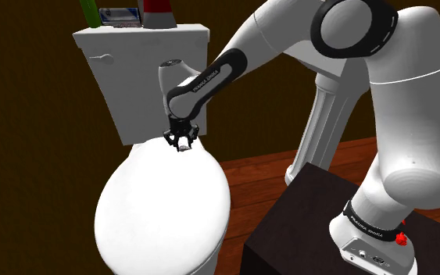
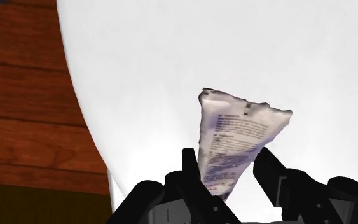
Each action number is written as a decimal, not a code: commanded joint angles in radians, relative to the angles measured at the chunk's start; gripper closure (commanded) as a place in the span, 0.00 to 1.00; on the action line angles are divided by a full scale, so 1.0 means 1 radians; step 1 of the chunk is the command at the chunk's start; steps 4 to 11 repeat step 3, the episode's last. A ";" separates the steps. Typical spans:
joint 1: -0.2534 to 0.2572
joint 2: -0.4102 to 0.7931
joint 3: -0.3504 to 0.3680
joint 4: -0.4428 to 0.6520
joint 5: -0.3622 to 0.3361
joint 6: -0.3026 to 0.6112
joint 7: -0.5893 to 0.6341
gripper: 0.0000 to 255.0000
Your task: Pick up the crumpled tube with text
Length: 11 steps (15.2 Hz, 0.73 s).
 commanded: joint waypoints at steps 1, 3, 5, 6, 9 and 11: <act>-0.002 -0.016 0.003 0.006 0.005 -0.022 -0.005 1.00; -0.002 -0.017 0.003 0.007 0.006 -0.024 -0.005 1.00; -0.002 -0.017 0.003 0.007 0.006 -0.024 -0.005 1.00; -0.002 -0.017 0.003 0.007 0.006 -0.024 -0.005 1.00; -0.002 -0.017 0.003 0.007 0.006 -0.024 -0.005 1.00; -0.002 -0.017 0.003 0.007 0.006 -0.024 -0.005 1.00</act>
